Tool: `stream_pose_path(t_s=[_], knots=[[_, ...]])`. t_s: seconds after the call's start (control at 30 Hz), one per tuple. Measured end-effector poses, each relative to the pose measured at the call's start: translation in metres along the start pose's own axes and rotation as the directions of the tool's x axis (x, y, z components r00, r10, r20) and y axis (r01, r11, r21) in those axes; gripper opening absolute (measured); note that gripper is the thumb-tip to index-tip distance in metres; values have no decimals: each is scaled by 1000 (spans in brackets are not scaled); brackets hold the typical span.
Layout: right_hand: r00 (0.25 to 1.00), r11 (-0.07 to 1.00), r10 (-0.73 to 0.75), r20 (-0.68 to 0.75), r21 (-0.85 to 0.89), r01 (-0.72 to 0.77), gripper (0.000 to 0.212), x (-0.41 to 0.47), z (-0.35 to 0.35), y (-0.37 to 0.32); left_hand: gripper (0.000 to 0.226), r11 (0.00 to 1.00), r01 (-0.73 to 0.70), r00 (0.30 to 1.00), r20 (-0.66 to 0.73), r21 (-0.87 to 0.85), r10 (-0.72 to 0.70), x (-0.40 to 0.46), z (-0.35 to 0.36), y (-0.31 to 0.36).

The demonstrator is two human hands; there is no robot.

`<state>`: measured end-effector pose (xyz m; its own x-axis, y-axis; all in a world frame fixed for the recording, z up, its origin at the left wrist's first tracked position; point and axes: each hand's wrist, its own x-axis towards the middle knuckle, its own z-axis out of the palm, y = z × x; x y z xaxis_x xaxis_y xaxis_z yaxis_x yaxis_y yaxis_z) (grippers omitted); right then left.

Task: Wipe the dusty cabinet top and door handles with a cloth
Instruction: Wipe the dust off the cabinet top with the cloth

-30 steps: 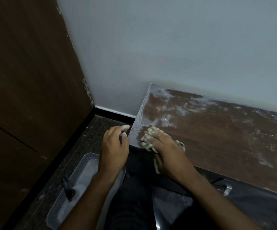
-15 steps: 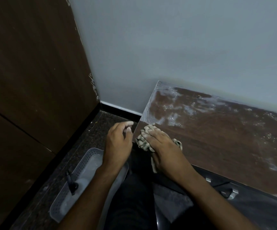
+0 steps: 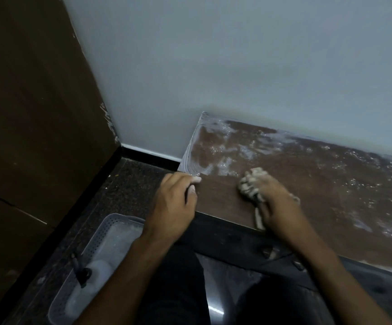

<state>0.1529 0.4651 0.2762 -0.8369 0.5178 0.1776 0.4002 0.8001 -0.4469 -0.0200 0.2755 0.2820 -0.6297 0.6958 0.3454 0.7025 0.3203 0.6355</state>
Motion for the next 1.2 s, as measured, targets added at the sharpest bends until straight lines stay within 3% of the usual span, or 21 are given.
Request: stream_pose_path(t_s=[0.07,0.13,0.23,0.33,0.5,0.6,0.7,0.8,0.97,1.07,1.2], knots=[[989,989,138,-61,-43,-141,43,8,-15,25,25,997,-74,996,56,-7,75,2,11,10],[977,981,188,-102,-33,-192,39,9,-11,15,26,993,-114,989,94,-6,114,5,21,20],[999,999,42,-4,6,-42,45,-10,7,-26,26,990,-138,984,114,-13,139,14,33,32],[994,996,-90,59,30,88,51,-9,2,-15,24,986,-166,980,115,-1,165,21,41,37],[987,990,136,-84,-24,-139,39,60,-27,73,25,980,-198,965,170,-25,200,24,49,46],[972,977,208,-109,-19,-211,39,68,-25,77,26,982,-189,964,188,-18,189,27,54,48],[987,993,115,-112,27,-113,44,31,-17,32,25,980,-199,961,192,-17,199,31,61,51],[1000,999,-28,-12,35,28,50,-6,-10,17,19,976,-216,954,209,-19,215,36,66,57],[988,994,107,-109,-13,-109,44,45,-27,73,25,972,-234,946,232,1,227,44,66,63],[977,984,172,-126,-13,-175,43,61,-25,71,26,973,-232,946,234,8,224,48,67,65],[999,1000,1,-32,-4,-1,47,31,-16,51,29,967,-251,940,247,38,234,54,73,63]])
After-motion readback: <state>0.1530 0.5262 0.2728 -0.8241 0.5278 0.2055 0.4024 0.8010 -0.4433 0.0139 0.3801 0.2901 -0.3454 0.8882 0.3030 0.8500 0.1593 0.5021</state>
